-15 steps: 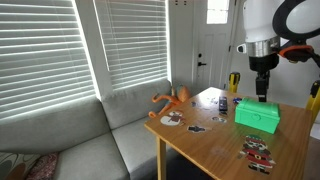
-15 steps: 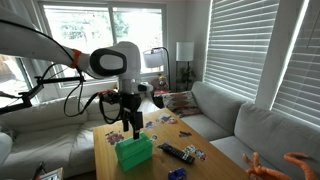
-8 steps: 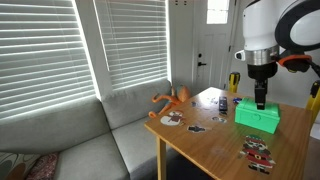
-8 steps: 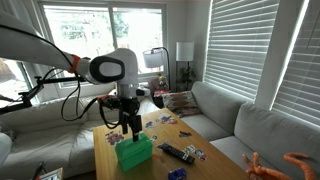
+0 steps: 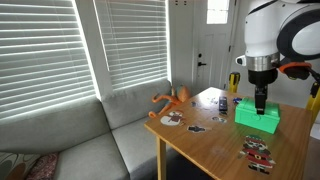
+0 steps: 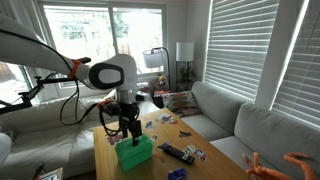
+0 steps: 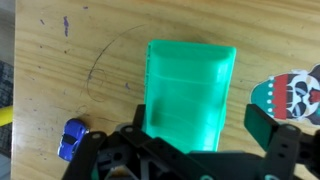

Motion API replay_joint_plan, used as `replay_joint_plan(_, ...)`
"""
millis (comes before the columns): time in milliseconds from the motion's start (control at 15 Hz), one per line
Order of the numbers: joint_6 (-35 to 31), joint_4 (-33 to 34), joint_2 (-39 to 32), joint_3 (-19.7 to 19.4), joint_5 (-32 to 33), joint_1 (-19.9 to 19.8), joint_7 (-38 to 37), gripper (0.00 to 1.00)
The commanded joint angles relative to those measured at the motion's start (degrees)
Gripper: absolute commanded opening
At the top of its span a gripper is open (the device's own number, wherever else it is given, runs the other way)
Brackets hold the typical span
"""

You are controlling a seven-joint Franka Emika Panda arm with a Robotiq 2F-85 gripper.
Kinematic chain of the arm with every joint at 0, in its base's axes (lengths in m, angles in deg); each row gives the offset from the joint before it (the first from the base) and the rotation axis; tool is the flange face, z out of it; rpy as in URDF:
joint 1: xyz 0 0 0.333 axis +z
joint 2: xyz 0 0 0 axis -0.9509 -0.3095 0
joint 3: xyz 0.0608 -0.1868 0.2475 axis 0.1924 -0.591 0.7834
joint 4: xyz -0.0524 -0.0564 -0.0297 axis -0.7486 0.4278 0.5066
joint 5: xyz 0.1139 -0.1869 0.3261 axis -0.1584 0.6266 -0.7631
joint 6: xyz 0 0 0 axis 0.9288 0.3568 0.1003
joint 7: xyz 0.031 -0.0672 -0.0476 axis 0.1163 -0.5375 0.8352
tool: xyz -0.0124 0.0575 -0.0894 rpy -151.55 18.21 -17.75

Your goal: Open the green lunch box and put the toy car inside

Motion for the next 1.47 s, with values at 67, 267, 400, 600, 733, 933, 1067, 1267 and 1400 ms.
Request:
replay_joint_plan(67,-1.93,-2.61,1.75,-0.85,1.83,-0.49,0.17,1.0)
replay_joint_plan(267,-3.56,-3.36,2.35,-1.53,1.8,-0.87,0.18,1.0)
replay_joint_plan(400,-4.68,-3.56,2.45,-2.01,0.99,-1.0,0.44,1.0)
replay_joint_plan(600,-5.85,-3.74,2.43,-2.52,0.67,-1.08,0.65,0.71)
replay_joint_plan(733,-6.08,-3.58,2.4,-2.76,0.47,-1.1,0.75,0.63)
replay_joint_plan(933,-6.11,-3.29,2.86,-3.08,0.1,-1.05,1.11,0.5)
replay_joint_plan(1067,-5.78,-2.97,3.2,-3.18,-0.5,-0.94,1.21,0.5)
replay_joint_plan(1267,-6.1,-2.55,3.66,-3.83,-3.15,-0.57,2.53,0.5)
replay_joint_plan(1400,-6.72,-2.32,3.69,-4.69,-6.37,-0.31,4.11,0.5)
